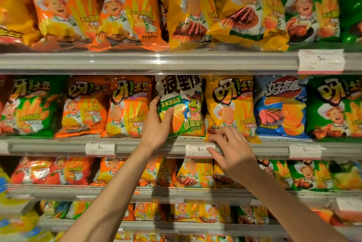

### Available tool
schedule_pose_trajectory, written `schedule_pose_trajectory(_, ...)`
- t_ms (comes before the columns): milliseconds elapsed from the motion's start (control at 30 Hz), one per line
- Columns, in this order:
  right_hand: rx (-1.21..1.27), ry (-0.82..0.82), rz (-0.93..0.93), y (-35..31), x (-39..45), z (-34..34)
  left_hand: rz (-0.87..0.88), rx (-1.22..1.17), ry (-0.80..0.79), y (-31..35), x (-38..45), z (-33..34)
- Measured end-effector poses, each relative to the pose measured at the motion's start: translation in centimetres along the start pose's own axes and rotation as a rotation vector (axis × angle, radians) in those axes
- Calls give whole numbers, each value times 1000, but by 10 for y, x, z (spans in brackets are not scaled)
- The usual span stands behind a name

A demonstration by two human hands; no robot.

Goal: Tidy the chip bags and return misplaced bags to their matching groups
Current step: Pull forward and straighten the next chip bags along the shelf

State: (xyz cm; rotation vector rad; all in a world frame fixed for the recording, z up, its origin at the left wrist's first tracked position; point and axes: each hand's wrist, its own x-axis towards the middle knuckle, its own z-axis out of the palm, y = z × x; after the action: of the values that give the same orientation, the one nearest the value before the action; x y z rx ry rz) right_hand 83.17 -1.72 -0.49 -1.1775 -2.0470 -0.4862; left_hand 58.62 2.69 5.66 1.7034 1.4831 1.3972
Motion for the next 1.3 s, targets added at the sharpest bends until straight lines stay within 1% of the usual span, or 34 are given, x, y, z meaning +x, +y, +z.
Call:
schedule_pose_trajectory(167, -1, -45, 63, -3, 2, 0, 30, 47, 13, 3, -5, 2)
schedule_pose_trajectory(333, -36, -18, 82, -7, 3, 0, 79, 71, 57, 0, -15, 0)
schedule_pose_trajectory(400, -40, -6, 88, -8, 4, -1, 123, 98, 99, -4, -22, -2)
schedule_pose_trajectory(533, -31, 20, 82, -11, 6, -3, 273, 159, 262, -9, -49, -1)
schedule_pose_trajectory(567, -25, 23, 82, -11, 7, -4, 281, 157, 272, -11, -57, 2)
schedule_pose_trajectory(600, -16, 24, 81, -11, 7, -4, 257, 143, 239, -13, -65, 5)
schedule_pose_trajectory(633, -3, 25, 80, -10, 8, -6, 195, 116, 172, -16, -72, 10)
schedule_pose_trajectory(700, 26, 25, 101, -8, 10, -11, 49, 80, -7, -23, -85, 23)
schedule_pose_trajectory(767, 37, 30, 156, -2, 13, -22, -71, 36, -167, -24, -95, 37)
schedule_pose_trajectory(833, 27, 61, 229, 6, 17, -34, -215, -64, -259, -23, -101, 49)
schedule_pose_trajectory(933, -15, 154, 331, 23, 23, -48, -472, -285, -278, -19, -101, 63)
schedule_pose_trajectory(1000, -7, 157, 432, 35, 24, -51, -569, -361, -269, -14, -99, 68)
schedule_pose_trajectory(1167, 210, -14, 632, 45, 28, -51, -670, -519, -225, -4, -95, 77)
schedule_pose_trajectory(1300, 260, -41, 642, 43, 32, -52, -700, -592, -212, -3, -97, 79)
